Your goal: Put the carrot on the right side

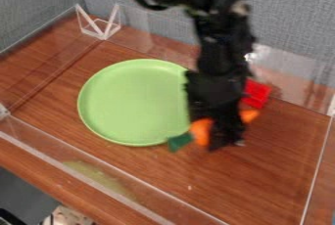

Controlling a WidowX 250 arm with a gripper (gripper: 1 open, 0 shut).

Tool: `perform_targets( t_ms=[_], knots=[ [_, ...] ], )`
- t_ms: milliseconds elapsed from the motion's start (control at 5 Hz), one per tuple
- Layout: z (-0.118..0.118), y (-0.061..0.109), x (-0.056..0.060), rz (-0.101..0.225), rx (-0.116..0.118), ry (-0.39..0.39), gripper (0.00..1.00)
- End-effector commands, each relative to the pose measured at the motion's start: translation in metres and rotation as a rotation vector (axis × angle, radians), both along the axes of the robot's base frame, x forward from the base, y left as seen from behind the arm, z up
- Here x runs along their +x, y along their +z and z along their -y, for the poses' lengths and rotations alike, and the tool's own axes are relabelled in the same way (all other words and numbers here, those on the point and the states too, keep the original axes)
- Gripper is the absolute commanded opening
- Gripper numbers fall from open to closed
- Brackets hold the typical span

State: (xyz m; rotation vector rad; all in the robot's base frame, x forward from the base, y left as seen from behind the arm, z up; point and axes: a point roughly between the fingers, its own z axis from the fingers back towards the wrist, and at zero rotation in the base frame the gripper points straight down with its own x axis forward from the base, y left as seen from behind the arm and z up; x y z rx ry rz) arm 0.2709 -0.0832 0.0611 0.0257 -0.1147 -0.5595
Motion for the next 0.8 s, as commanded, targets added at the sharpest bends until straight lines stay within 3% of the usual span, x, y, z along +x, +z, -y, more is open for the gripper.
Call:
perform_targets(
  t_ms=[0, 200, 600],
  knots=[
    [0.026, 0.018, 0.012, 0.067, -0.014, -0.031, 0.0],
    [0.042, 0.023, 0.018, 0.081, -0.016, -0.083, 1.0],
    [0.048, 0.03, 0.023, 0.097, -0.007, -0.023, 1.0]
  ],
)
